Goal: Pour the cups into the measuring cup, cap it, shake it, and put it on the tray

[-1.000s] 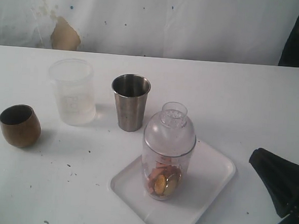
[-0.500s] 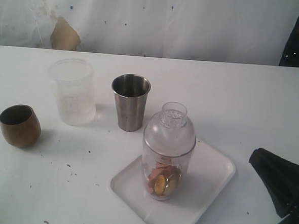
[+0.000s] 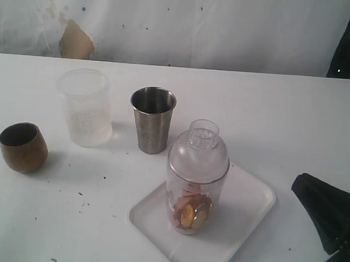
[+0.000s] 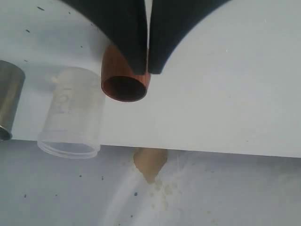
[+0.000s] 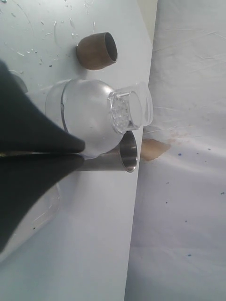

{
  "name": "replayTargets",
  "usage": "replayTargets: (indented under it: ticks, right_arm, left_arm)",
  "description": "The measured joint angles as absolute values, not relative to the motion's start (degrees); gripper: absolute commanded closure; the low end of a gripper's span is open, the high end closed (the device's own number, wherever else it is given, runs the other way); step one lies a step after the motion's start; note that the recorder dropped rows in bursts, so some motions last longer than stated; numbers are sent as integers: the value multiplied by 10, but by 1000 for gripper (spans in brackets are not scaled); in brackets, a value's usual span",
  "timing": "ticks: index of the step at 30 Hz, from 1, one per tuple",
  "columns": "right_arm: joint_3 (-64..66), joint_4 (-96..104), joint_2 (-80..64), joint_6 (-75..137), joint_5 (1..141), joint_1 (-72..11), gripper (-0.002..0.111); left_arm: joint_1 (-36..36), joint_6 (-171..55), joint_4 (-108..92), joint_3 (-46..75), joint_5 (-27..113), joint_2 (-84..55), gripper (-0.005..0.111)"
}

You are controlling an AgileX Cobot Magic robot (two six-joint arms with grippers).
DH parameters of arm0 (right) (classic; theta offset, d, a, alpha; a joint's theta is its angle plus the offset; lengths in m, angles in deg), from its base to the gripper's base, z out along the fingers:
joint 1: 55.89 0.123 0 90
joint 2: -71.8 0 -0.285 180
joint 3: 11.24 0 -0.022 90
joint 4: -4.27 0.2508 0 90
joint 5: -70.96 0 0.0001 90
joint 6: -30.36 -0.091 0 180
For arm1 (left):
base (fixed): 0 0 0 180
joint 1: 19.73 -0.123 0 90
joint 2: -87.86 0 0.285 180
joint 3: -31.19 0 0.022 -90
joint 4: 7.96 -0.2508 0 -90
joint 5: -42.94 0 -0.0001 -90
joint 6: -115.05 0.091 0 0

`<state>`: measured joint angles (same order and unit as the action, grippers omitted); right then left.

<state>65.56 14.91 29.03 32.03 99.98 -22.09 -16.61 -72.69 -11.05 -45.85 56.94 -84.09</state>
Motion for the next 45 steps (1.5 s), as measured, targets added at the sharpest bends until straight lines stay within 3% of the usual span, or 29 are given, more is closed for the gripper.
replayTargets:
  ticks: [11, 18, 32, 45]
  right_arm:
    - [656, 149, 292, 320, 999, -227, 108]
    - [656, 149, 365, 323, 969, -326, 108]
    - [656, 147, 636, 381, 560, -568, 108]
    - [657, 145, 637, 447, 512, -587, 108]
  left_arm:
    - [-164, -727, -111, -458, 568, -841, 105]
    - [-164, -726, -111, -458, 568, -841, 105]
    - [-164, -726, -109, -458, 568, -841, 105]
    - [-164, -725, -108, -458, 568, -841, 105]
